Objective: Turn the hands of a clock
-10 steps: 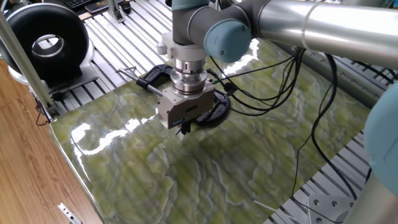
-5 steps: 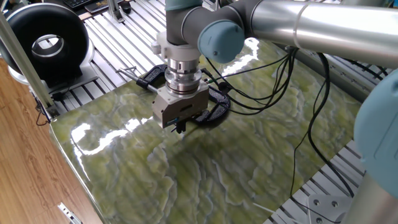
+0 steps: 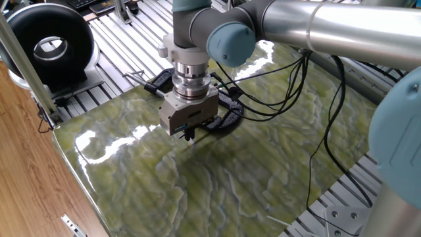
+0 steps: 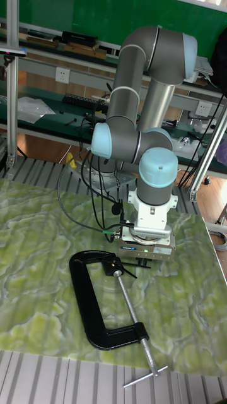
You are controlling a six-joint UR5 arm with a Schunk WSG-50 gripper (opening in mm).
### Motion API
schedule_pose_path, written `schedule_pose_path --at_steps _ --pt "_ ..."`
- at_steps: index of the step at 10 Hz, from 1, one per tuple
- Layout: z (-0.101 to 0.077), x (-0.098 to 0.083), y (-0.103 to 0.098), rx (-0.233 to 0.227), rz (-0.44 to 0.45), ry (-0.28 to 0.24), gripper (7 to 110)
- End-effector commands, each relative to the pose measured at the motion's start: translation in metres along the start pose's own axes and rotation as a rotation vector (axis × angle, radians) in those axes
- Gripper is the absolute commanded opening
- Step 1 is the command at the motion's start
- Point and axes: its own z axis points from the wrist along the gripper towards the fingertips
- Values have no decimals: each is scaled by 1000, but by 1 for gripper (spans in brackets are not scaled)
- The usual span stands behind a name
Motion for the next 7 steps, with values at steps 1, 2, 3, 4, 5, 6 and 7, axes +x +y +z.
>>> schedule_pose_path --at_steps 1,2,3,4,5,6,7 --pt "-1 -5 4 -12 6 -1 7" --pt "-1 -5 5 -14 7 -2 7" --pt "-1 -5 4 -14 7 -2 7" --pt "-2 -6 4 -14 7 -2 7" --pt "-2 -7 4 -17 9 -3 7" --pt "-2 -8 7 -25 9 -6 7" --pt "-2 -9 6 -20 13 -6 7"
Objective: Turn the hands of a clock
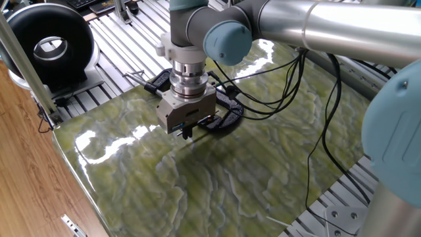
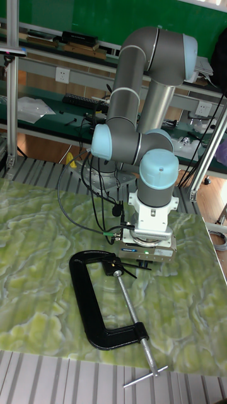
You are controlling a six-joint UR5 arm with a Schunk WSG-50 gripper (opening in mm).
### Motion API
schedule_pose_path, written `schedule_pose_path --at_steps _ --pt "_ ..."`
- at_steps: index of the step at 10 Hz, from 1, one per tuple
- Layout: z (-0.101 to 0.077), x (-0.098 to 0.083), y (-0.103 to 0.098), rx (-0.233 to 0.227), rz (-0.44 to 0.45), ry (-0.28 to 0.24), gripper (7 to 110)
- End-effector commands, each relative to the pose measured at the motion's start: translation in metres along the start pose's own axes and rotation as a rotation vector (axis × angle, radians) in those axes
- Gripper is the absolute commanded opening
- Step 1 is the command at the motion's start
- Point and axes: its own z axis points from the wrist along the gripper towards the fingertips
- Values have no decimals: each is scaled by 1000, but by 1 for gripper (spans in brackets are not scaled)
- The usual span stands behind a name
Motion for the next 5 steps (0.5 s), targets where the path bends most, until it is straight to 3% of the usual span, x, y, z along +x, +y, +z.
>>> schedule_pose_path --at_steps 1,5 --pt "-2 -3 2 -11 12 -4 7" --pt "-3 -7 2 -14 13 -5 7"
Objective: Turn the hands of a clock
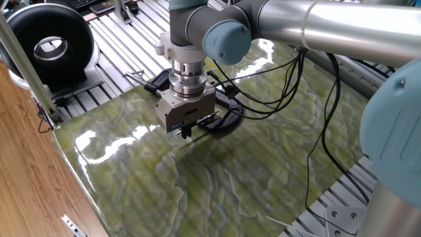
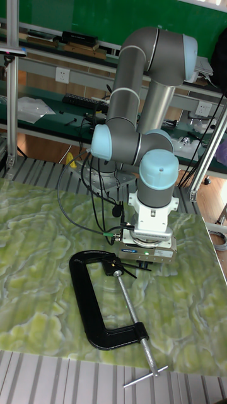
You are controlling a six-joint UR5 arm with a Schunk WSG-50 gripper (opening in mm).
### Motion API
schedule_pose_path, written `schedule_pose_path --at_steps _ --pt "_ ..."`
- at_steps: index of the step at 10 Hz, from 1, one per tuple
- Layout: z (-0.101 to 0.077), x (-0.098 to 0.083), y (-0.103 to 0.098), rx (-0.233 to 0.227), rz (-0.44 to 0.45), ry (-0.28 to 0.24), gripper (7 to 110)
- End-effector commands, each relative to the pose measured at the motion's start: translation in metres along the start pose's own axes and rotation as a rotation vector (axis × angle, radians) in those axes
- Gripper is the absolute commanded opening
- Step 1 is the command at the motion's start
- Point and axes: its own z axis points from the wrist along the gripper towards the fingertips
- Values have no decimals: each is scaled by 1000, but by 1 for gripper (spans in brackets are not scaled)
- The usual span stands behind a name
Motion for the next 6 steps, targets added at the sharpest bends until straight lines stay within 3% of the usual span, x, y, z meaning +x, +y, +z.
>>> schedule_pose_path --at_steps 1,6 --pt "-3 -5 2 -13 6 -1 7" --pt "-5 -13 0 -5 2 5 7"
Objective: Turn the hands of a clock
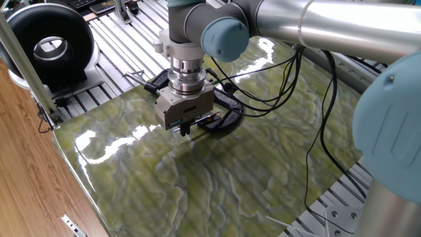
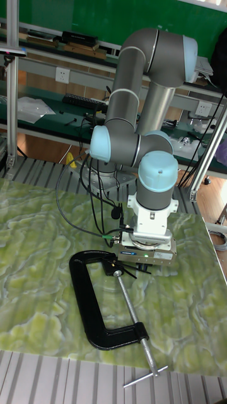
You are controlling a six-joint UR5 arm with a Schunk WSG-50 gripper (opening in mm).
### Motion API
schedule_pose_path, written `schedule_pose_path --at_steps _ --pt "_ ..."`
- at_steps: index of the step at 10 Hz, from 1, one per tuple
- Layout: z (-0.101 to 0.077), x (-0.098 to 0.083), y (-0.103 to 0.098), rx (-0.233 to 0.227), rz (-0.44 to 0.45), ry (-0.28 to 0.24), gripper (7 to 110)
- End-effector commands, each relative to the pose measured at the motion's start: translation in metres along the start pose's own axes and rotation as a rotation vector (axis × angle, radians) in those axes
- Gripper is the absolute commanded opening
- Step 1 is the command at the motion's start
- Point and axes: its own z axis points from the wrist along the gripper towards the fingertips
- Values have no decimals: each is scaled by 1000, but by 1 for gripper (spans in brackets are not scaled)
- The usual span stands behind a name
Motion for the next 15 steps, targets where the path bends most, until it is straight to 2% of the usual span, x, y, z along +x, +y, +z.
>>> schedule_pose_path --at_steps 1,8,11,13,15 --pt "-5 -8 1 1 8 5 7" --pt "-8 -17 -3 5 7 8 7" --pt "-8 -12 3 1 22 14 7" --pt "-5 -3 22 -40 66 19 7" --pt "-14 9 29 -32 76 41 7"
